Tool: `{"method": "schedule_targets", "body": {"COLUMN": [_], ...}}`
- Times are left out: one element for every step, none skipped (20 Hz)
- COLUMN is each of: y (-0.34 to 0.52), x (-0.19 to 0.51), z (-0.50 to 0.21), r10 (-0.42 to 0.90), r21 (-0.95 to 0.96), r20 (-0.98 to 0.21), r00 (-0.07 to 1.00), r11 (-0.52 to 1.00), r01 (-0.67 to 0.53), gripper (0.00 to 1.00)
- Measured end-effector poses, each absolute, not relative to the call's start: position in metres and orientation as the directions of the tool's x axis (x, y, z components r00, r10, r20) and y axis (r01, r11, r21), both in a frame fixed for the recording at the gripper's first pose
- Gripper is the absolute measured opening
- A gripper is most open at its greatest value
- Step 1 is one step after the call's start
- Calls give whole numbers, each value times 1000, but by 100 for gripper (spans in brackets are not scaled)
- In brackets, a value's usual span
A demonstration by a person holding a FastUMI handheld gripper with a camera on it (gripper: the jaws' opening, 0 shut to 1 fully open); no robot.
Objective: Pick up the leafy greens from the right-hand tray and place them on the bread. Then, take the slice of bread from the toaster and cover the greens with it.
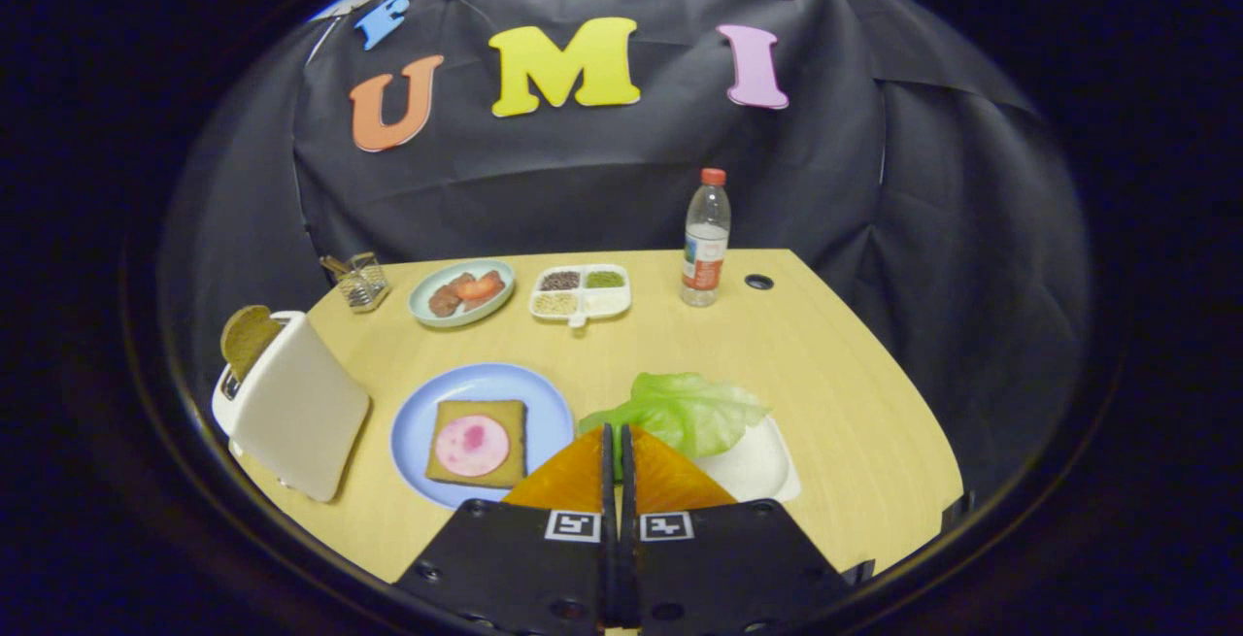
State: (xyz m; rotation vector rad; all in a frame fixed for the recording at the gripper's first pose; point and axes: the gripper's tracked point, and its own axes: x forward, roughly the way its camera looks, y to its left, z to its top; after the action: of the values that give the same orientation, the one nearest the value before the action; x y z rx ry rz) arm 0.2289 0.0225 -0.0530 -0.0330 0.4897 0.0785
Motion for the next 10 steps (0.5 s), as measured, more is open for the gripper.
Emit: {"method": "schedule_targets", "body": {"y": [39, 55, 70, 87, 103, 117, 132, 143, 150, 155], "x": [229, 229, 231, 233, 236, 239, 243, 247, 252, 258], "z": [-52, -52, -53, -55, -59, -64, -72, -79, -87, -92], "r10": [89, 106, 122, 143, 160, 178, 193, 203, 204, 202], "r21": [-13, -15, -12, -7, -1, 9, 20, 30, 40, 54], "r20": [-467, -466, -463, -460, -458, -460, -465, -472, -476, -475], "r00": [880, 878, 878, 876, 874, 870, 864, 858, 855, 856], "r11": [994, 992, 990, 986, 984, 981, 978, 976, 977, 978], "r01": [-107, -127, -144, -165, -180, -196, -208, -214, -210, -201], "gripper": [0, 0, 0, 0, 0, 0, 0, 0, 0, 0]}}
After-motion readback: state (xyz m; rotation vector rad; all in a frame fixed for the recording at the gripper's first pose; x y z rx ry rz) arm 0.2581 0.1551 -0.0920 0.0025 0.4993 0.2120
